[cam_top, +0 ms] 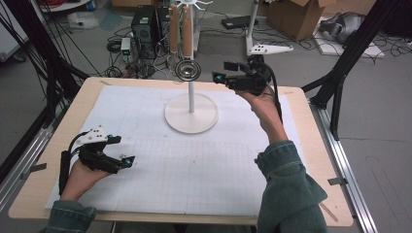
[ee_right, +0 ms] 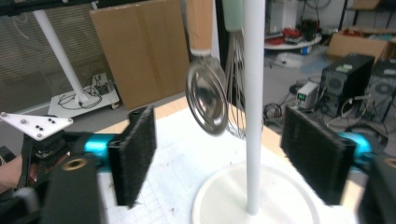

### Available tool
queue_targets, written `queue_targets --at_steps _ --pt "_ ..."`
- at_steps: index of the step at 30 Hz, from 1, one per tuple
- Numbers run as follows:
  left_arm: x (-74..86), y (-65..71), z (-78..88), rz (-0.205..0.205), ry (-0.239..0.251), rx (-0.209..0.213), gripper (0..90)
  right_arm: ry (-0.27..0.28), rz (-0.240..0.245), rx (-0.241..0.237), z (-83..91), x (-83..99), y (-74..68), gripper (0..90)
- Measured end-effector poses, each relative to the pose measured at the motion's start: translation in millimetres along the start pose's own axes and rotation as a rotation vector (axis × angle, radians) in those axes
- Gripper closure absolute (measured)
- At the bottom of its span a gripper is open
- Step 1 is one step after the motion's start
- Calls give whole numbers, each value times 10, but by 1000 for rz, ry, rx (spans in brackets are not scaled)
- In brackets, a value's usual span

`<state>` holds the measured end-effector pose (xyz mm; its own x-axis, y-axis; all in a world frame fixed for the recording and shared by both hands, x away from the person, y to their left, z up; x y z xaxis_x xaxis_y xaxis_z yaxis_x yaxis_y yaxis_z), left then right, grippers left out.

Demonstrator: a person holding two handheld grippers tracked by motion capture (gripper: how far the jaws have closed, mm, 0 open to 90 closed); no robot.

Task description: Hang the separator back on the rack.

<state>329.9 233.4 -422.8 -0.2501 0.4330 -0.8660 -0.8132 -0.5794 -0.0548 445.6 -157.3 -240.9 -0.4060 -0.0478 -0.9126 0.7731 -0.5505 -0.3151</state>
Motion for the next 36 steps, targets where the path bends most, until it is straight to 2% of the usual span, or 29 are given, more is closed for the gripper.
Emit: queue_targets --at_steps 5,9,14,16,20,36 --pt "-1 -1 -6 -5 -1 1 17 10 -7 13 24 105 31 169" --pt "15 0 -20 0 -7 5 17 0 0 12 28 173 34 165" --pt "21 -1 -20 3 -6 5 17 -5 12 -11 44 291 40 148" --pt "21 0 -20 4 -5 5 17 -11 21 3 51 346 52 138" --pt "23 1 -29 2 -6 4 17 -26 8 12 72 455 89 107" --pt "40 7 -46 9 -12 12 17 -87 11 23 118 788 115 103"
Point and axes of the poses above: each handheld gripper's, and its own axes: z roughly backward along the jaws, x roughly out of its underside, y roughly to its right, the point moved 4 cm from there along -z, roughly forward along the jaws, and after that the axes turned 10 degrees about -z, right-handed, at the moved point
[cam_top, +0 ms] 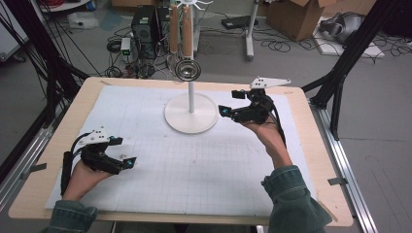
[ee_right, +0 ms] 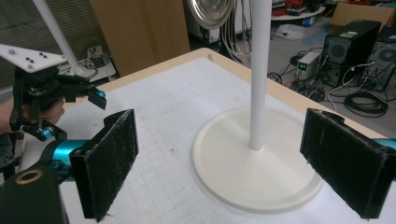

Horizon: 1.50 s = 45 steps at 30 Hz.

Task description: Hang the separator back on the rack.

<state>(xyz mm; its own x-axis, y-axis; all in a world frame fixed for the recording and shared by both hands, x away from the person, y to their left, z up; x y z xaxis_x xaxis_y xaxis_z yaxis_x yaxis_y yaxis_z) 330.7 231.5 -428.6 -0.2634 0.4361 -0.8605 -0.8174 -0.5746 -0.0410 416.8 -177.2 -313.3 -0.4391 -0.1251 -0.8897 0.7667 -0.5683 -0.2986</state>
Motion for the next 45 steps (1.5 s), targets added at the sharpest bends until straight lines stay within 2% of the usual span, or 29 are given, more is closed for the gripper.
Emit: queue_targets --at_steps 7,10,27,45 --pt "6 -1 2 2 -1 -3 17 -14 -6 12 2 147 22 94" --pt "7 -2 -1 2 -1 -4 17 -21 -18 34 1 219 44 7" --pt "23 -18 8 10 7 -10 17 -45 -24 99 132 635 88 0" --pt "61 -13 -31 19 -1 -2 17 -48 -58 160 424 1067 149 0"
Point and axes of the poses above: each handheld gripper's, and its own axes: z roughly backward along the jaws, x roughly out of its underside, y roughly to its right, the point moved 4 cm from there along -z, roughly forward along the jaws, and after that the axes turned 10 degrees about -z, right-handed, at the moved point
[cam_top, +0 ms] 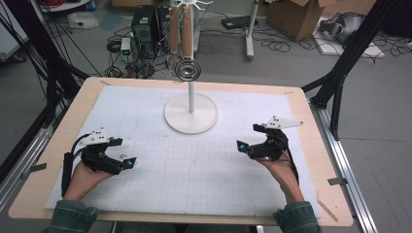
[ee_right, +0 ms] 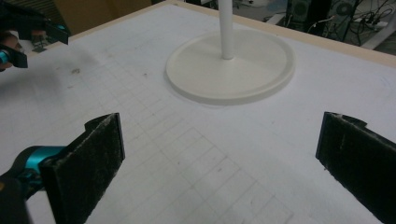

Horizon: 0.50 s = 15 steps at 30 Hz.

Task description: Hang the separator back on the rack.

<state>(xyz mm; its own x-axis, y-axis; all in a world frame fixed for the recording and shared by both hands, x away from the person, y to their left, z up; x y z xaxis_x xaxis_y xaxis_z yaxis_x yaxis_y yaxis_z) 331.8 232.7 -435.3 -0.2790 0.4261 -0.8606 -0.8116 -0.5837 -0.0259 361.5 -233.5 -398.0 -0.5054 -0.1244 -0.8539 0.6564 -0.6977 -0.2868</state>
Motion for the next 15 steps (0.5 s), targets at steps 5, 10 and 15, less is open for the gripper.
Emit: queue_targets --at_steps 5,10,15 --pt "10 4 -11 -3 -3 3 17 -10 -7 16 39 114 17 0" --pt "29 2 -20 6 -3 6 17 -8 -13 25 74 207 31 0" --pt "39 1 -28 2 -7 9 17 -7 -23 31 95 305 46 0"
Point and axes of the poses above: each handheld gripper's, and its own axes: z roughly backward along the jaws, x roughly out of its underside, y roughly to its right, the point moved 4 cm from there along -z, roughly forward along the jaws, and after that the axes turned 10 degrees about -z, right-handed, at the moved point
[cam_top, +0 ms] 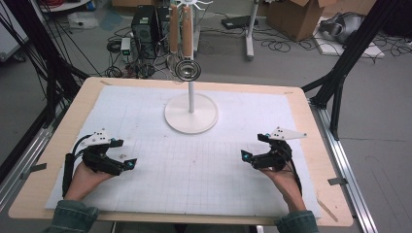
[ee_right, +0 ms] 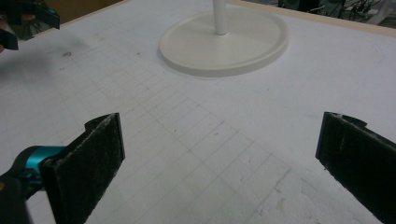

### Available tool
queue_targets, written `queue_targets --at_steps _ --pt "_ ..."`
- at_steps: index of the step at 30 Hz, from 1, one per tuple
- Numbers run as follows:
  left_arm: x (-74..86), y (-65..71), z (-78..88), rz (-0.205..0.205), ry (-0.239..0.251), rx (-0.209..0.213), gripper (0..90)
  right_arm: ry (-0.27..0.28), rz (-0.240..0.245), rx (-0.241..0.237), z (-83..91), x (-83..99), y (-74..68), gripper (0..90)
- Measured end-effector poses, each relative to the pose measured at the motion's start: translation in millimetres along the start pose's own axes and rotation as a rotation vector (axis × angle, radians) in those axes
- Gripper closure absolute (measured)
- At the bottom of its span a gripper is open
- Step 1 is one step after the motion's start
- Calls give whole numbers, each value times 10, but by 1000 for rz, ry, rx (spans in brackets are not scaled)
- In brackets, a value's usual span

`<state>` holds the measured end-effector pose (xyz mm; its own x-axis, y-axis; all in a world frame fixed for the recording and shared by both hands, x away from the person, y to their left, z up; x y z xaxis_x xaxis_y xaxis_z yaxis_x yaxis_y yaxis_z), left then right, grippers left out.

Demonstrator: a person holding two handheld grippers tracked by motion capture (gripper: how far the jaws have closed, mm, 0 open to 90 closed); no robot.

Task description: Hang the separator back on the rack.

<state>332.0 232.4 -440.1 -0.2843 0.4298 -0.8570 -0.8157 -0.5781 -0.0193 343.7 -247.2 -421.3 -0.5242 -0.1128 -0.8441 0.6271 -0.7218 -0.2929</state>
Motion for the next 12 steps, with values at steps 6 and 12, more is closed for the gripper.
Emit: queue_targets --at_steps 6,12 --pt "8 6 -23 6 3 0 17 -1 -10 3 14 90 -5 0" --pt "22 20 -50 5 -8 6 17 0 -15 3 23 169 -16 0"
Point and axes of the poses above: each handheld gripper's, and its own axes: z roughly backward along the jaws, x roughly out of its underside, y roughly to its right, the point moved 4 cm from there along -z, roughly forward along the jaws, and after that the axes turned 10 degrees about -z, right-handed, at the moved point
